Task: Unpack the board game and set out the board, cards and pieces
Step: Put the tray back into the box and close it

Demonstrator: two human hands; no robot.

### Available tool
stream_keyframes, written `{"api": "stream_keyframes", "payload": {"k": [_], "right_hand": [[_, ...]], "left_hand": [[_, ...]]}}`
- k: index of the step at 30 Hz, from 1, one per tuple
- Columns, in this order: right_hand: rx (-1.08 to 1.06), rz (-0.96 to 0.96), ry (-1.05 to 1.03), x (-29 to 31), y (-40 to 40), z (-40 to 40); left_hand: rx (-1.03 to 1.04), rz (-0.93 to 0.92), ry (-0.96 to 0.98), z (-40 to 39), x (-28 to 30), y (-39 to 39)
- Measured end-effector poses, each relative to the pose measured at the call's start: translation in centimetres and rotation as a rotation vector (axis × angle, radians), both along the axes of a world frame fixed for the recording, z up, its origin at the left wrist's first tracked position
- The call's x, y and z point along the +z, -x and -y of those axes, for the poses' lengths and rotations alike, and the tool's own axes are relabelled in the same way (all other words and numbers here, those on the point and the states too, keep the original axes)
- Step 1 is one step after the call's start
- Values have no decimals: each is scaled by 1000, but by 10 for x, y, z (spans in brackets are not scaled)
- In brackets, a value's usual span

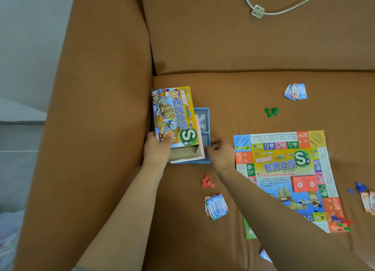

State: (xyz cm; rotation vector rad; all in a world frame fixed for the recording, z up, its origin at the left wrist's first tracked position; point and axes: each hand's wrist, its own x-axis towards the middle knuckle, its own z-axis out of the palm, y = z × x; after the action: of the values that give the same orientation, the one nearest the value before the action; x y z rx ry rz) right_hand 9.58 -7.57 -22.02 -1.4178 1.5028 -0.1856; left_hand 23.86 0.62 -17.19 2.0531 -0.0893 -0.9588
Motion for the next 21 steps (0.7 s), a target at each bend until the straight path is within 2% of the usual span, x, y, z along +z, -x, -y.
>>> {"api": "stream_keyframes", "payload": {"k": [3, 6, 12, 15, 18, 21], "right_hand": [[-37, 40, -2, 1, 5, 3], [-166, 187, -104, 4, 12, 4], [-257, 488, -559, -3, 15, 7], [-235, 620, -682, -1, 12, 9], [-250, 684, -755, 5, 9, 10], [-316, 665, -749, 6, 10, 9]], "left_hand": [[-11, -51, 5, -2, 0, 2], [-3, -130, 0, -3, -5, 4], [43, -262, 0, -5, -15, 7], [76, -326, 37, -4, -11, 10], [117, -371, 77, -2, -4, 13], [164, -417, 145, -1, 3, 15]]}}
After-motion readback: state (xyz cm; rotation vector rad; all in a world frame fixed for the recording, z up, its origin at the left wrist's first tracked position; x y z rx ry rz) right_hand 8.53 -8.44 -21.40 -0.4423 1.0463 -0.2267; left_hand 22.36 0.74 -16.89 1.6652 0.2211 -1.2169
